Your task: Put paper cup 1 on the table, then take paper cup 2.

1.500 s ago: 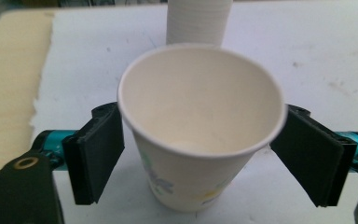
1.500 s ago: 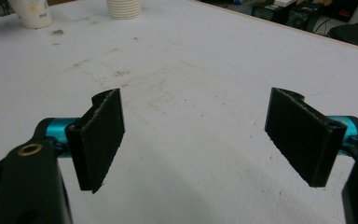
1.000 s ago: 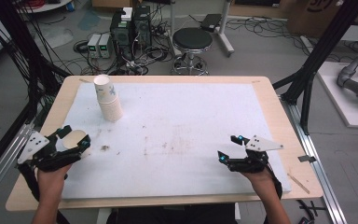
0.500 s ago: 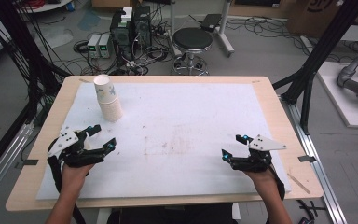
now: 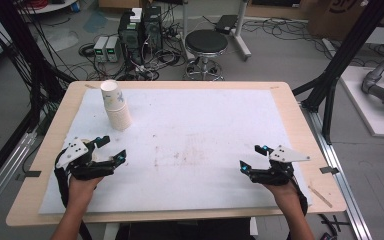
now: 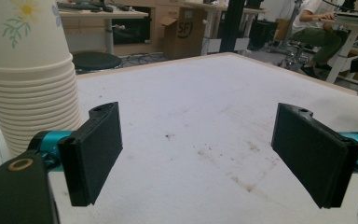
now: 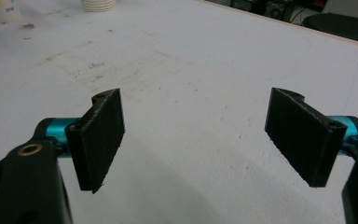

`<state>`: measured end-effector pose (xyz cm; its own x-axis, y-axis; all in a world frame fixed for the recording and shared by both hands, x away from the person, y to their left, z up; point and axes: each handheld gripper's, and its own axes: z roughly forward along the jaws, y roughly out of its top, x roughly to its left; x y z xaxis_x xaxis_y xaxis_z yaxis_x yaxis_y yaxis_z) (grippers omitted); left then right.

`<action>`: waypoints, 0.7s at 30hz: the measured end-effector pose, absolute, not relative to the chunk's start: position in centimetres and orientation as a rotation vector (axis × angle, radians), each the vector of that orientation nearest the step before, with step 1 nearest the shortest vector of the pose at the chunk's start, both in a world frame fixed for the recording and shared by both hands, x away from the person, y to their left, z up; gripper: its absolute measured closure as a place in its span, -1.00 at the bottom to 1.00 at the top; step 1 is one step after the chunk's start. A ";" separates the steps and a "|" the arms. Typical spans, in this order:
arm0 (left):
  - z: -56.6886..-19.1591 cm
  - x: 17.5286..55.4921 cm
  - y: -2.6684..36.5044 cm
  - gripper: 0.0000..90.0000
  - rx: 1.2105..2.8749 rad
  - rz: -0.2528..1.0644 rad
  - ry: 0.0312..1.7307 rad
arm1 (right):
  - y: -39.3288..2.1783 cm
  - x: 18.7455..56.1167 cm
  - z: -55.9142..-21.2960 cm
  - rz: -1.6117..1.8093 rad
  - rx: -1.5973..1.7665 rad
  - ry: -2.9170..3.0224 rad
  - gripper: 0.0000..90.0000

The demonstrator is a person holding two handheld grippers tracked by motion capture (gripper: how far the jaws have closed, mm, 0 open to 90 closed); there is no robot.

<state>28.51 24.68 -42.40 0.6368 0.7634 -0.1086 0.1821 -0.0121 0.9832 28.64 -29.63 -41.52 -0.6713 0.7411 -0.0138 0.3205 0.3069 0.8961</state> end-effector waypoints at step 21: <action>-41.6 29.0 24.2 -0.64 1.546 0.545 0.818 | -29.6 28.7 -41.6 1.325 0.938 2.163 -0.55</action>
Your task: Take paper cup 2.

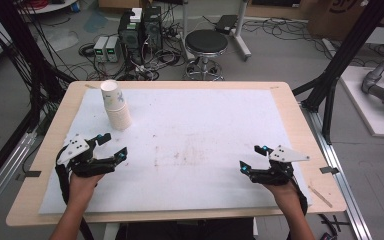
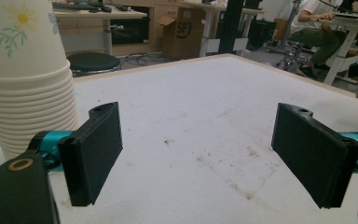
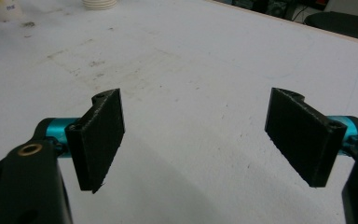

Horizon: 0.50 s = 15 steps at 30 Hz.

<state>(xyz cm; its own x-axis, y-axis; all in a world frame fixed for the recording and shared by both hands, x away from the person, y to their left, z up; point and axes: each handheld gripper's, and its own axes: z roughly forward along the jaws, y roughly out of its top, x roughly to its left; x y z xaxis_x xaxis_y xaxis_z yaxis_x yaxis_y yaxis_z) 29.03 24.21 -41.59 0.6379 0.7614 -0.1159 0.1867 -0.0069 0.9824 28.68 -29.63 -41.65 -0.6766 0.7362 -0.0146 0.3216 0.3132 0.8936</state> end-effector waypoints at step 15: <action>-36.4 32.4 24.2 -0.63 1.579 0.622 0.852 | -29.4 28.8 -41.5 1.341 0.922 2.169 -0.55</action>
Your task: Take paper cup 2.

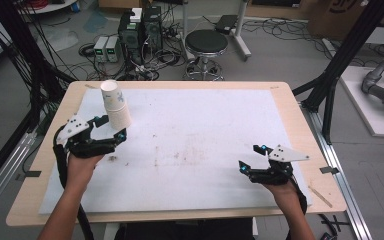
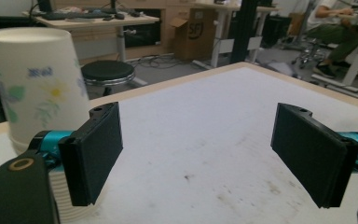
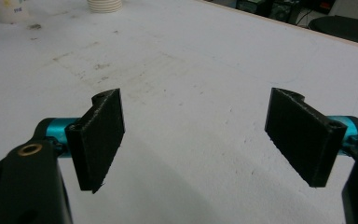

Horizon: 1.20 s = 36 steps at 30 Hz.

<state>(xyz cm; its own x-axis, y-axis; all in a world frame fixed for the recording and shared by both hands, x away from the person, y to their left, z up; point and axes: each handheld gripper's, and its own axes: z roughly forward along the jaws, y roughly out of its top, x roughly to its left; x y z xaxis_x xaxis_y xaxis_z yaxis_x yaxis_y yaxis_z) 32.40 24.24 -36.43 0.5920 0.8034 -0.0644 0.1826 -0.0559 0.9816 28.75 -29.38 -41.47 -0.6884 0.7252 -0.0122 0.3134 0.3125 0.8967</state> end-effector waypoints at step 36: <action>-33.2 44.6 26.4 -0.65 1.664 0.648 1.169 | -29.7 28.7 -41.7 1.343 0.931 2.179 -0.55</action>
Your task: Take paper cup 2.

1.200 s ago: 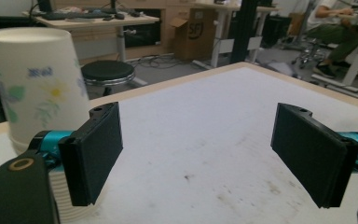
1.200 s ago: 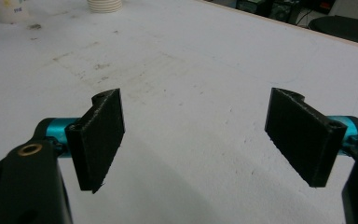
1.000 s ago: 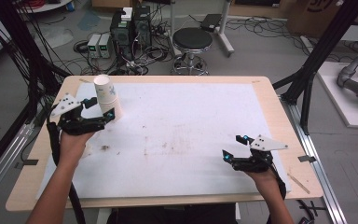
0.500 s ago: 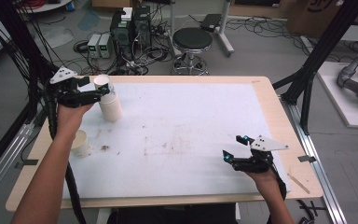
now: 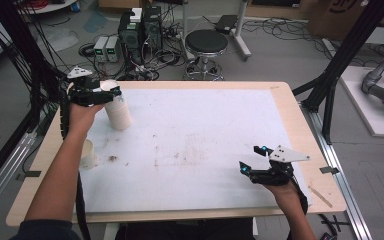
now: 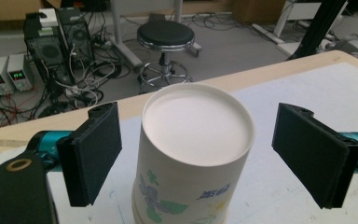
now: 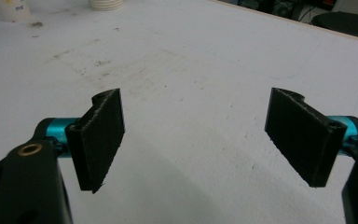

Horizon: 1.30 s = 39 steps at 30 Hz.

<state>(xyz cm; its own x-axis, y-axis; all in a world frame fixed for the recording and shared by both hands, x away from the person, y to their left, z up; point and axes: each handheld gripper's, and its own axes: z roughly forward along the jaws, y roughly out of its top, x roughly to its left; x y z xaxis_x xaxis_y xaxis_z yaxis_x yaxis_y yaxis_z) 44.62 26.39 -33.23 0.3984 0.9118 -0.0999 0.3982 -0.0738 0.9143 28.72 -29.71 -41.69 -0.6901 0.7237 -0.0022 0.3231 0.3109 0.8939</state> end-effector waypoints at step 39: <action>-27.4 41.7 27.7 -0.24 1.570 0.778 1.011 | -29.4 28.5 -41.6 1.358 0.922 2.188 -0.55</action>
<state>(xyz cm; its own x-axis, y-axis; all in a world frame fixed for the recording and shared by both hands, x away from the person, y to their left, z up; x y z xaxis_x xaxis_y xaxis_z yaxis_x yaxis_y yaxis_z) 41.69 27.68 -27.36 0.4289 0.9031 -0.0209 0.2112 -0.0778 0.9743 28.52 -29.44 -41.57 -0.7006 0.7135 0.0049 0.3209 0.3090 0.8953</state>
